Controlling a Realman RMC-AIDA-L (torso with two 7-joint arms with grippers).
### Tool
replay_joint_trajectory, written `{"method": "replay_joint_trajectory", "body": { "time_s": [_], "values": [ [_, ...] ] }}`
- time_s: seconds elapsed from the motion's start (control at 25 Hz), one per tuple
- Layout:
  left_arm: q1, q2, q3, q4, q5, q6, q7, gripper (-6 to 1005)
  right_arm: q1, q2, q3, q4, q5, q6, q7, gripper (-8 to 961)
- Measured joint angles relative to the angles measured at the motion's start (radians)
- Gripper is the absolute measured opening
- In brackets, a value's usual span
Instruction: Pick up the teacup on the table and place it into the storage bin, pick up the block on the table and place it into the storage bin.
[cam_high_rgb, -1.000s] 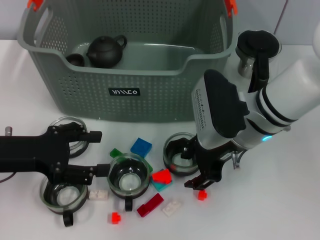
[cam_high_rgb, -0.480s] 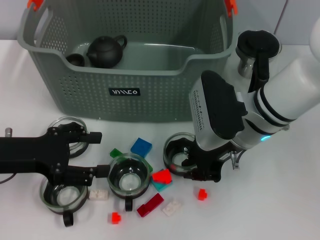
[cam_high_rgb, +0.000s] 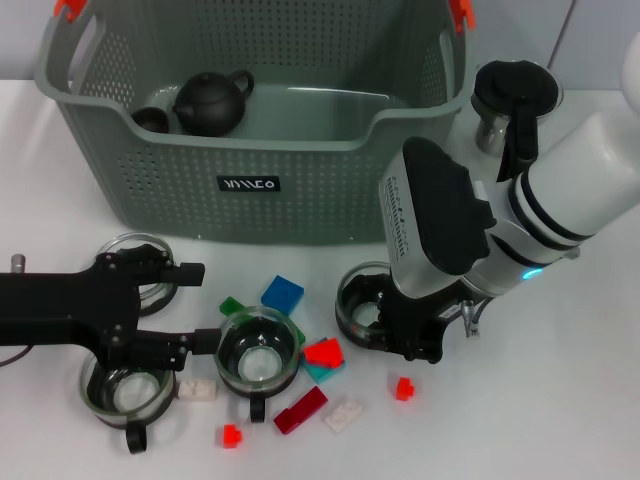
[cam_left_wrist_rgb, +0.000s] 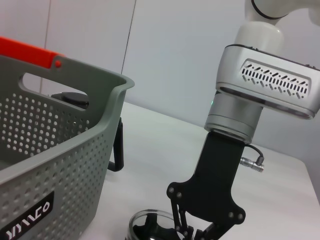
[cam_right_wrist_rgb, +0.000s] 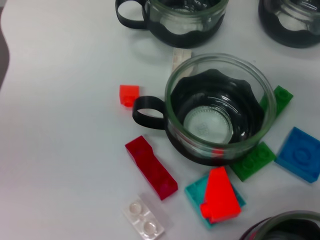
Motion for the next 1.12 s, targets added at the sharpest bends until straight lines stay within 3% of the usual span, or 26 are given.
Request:
{"method": "replay_joint_trajectory", "body": {
  "time_s": [0.2,0.44,0.64,0.84,0.96,1.12],
  "values": [
    [0.0,0.0,-0.013,0.0,0.0,0.0,0.0,872,-0.004,-0.005,0.051,-0.066,0.013,-0.129,-0.002,56],
    [-0.001,0.004,-0.041,0.0,0.0,0.007,0.003,872,-0.015,-0.008,0.304,-0.31,0.041,-0.491,0.011,56],
    [0.002,0.0,-0.061,0.0,-0.001,0.003,0.016,873,-0.007,-0.009,0.442,-0.475,0.139,-0.617,0.045,56],
    [0.001,0.0,-0.07,0.0,-0.002,0.003,0.017,873,0.023,-0.012,0.605,-0.585,0.209,-0.587,0.116,56],
    [0.001,-0.002,-0.075,0.0,-0.002,0.002,0.019,873,0.043,-0.014,0.651,-0.603,0.207,-0.449,0.216,56],
    [-0.002,-0.006,-0.079,0.0,-0.002,0.001,0.02,873,0.087,-0.017,0.638,-0.56,0.117,-0.252,0.362,56]
  ]
}}
